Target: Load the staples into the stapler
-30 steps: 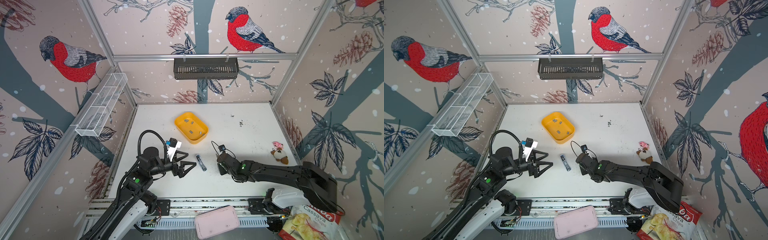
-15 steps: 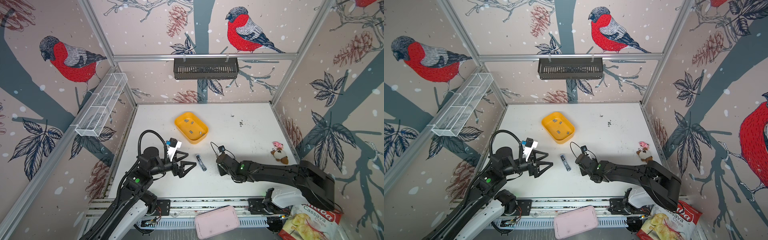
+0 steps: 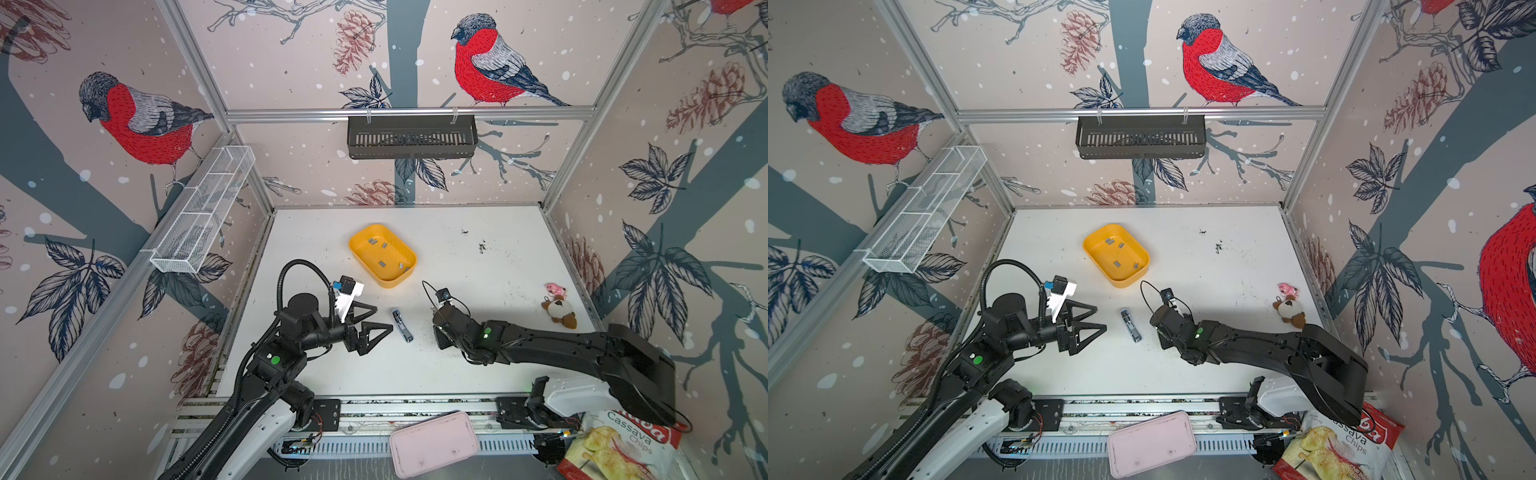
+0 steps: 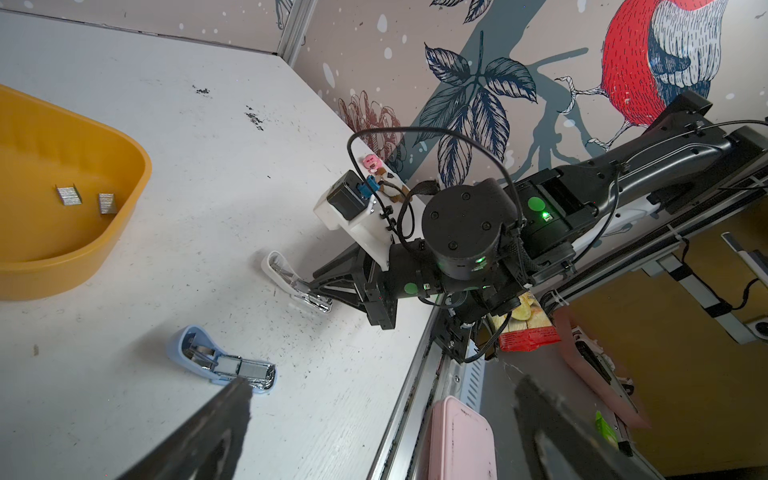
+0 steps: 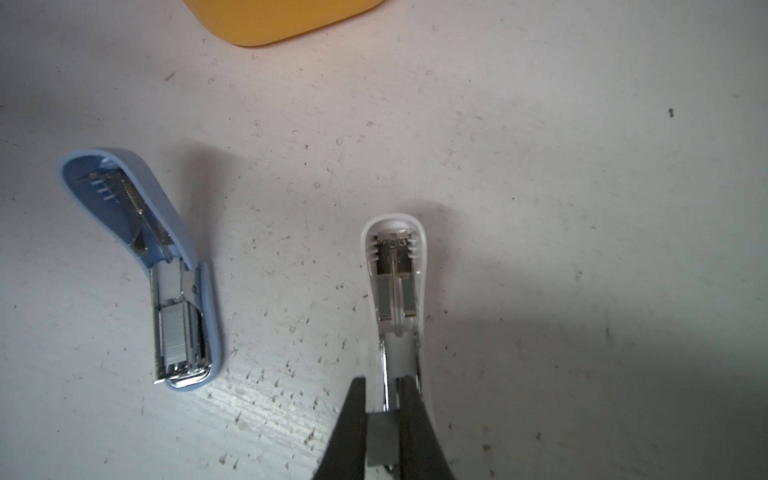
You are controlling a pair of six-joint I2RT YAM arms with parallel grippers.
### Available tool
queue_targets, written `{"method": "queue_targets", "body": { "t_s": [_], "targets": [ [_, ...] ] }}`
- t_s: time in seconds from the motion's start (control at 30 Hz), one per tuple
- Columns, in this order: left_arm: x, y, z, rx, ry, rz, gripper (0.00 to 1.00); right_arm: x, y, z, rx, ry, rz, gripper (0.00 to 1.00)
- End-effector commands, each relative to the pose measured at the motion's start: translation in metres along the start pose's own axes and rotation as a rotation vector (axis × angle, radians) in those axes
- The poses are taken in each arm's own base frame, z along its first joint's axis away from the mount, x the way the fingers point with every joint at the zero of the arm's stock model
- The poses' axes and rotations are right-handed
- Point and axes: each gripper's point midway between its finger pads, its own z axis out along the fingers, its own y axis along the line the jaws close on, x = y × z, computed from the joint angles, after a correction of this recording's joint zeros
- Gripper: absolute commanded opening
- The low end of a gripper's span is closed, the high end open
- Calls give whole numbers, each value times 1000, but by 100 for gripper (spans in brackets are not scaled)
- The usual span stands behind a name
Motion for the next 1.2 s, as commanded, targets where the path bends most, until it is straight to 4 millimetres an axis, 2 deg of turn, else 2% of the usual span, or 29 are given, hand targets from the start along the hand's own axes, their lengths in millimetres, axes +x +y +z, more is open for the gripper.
{"method": "queue_targets", "body": {
  "t_s": [0.0, 0.5, 1.17],
  "targets": [
    [-8, -5, 0, 24, -28, 34, 98, -4, -4, -1, 30, -16, -8, 9],
    [-8, -5, 0, 24, -27, 32, 98, 7, -8, 8, 61, 23, -34, 9],
    [-7, -6, 0, 27, -25, 31, 99, 9, -12, 6, 78, 20, -30, 9]
  ]
}}
